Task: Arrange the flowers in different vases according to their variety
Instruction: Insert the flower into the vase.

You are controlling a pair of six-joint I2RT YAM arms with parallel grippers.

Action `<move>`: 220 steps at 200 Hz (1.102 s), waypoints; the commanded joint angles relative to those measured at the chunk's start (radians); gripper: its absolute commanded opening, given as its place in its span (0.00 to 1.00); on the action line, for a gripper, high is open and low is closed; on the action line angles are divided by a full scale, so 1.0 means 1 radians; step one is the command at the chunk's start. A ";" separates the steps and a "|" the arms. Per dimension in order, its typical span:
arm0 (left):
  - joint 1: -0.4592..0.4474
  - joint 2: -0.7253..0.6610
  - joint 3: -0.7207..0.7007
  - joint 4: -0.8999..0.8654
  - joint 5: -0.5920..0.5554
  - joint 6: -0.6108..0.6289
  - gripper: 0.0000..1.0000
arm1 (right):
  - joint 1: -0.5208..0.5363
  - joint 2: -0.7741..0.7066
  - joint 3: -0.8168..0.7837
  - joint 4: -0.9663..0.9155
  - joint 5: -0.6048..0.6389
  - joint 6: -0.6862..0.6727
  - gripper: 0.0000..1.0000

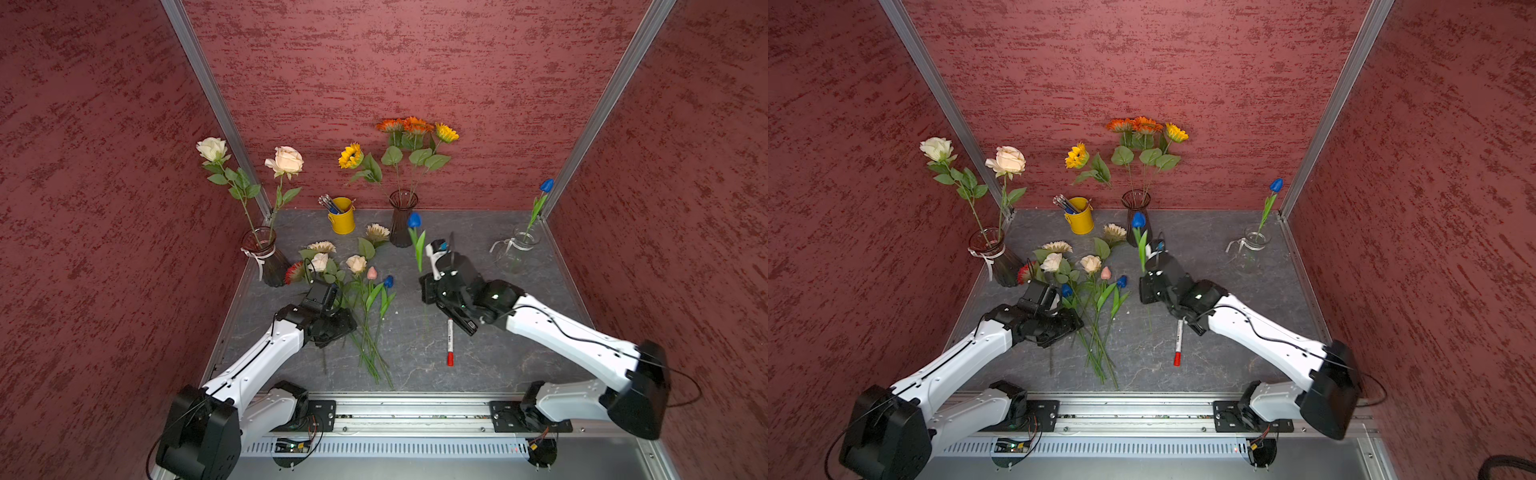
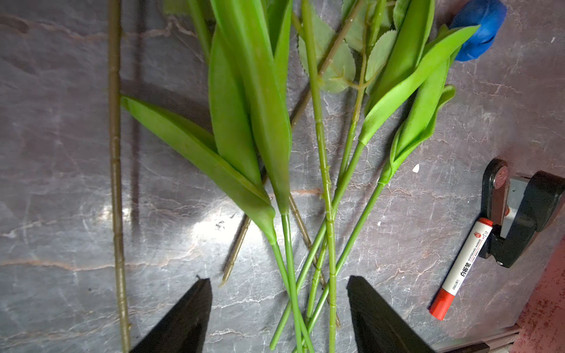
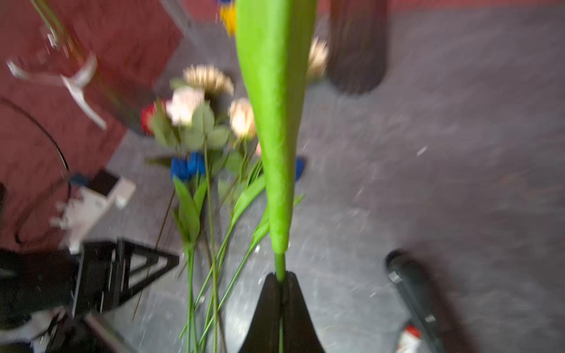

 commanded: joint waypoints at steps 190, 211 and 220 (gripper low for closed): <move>0.009 -0.044 -0.062 0.062 0.042 -0.021 0.75 | -0.791 0.301 0.310 0.490 0.003 -0.514 0.00; 0.010 -0.052 -0.067 0.056 0.040 -0.018 0.75 | -0.806 0.315 0.290 0.513 0.005 -0.512 0.00; 0.009 -0.054 -0.071 0.059 0.041 -0.018 0.75 | -0.809 0.322 0.276 0.526 0.014 -0.512 0.00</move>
